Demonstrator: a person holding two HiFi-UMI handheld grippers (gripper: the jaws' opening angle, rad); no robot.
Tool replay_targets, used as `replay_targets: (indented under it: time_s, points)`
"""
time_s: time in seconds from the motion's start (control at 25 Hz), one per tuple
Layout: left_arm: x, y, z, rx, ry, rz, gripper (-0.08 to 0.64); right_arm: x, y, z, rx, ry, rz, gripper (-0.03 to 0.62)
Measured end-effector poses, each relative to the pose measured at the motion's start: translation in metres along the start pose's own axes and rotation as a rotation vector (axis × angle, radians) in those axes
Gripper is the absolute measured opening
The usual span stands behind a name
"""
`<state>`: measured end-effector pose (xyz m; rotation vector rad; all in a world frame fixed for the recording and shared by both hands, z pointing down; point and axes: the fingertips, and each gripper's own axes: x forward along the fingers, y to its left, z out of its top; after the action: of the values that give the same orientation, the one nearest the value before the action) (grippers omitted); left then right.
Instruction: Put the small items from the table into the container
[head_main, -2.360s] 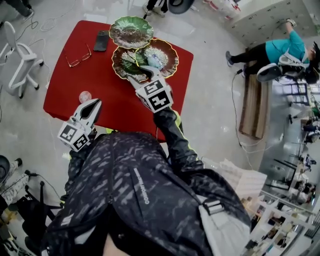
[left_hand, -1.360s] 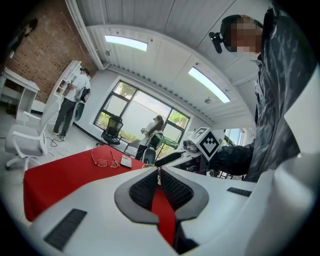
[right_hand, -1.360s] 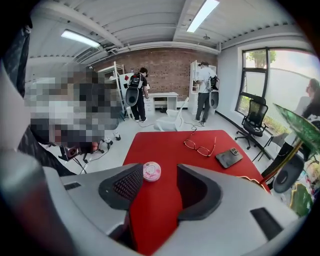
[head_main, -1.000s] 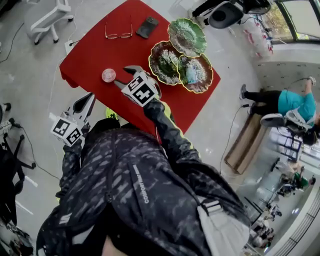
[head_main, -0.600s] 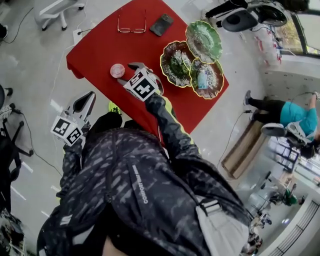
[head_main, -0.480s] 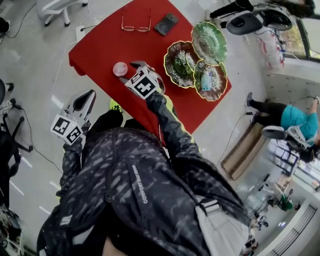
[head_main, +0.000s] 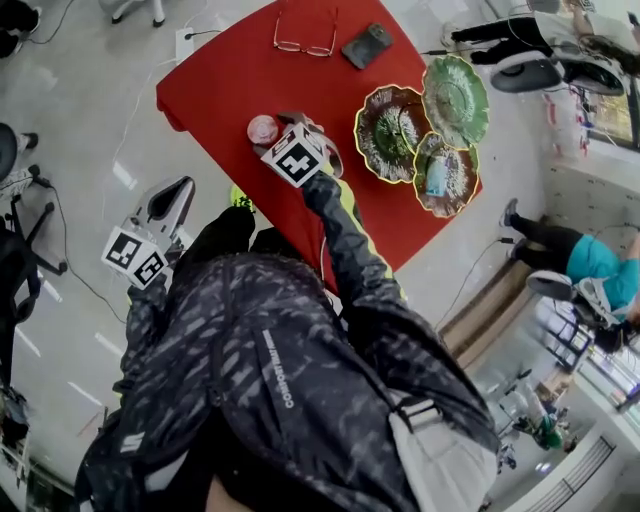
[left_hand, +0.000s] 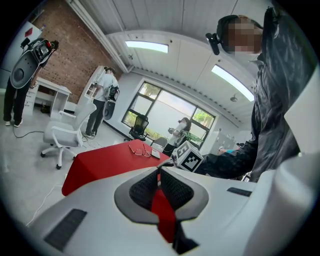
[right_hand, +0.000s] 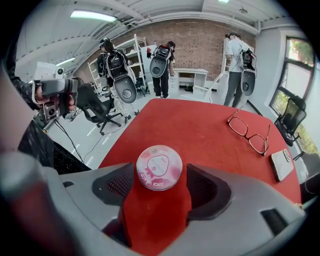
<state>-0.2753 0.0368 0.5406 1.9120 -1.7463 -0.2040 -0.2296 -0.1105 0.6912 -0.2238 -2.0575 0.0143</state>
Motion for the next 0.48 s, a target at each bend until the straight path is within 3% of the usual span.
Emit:
replay_targets:
  time_s: [0.48]
  points:
    - [-0.021, 0.009, -0.002, -0.023, -0.016, 0.059, 0.018, 0.017, 0.002, -0.003, -0.028, 0.043, 0.009, 0.311]
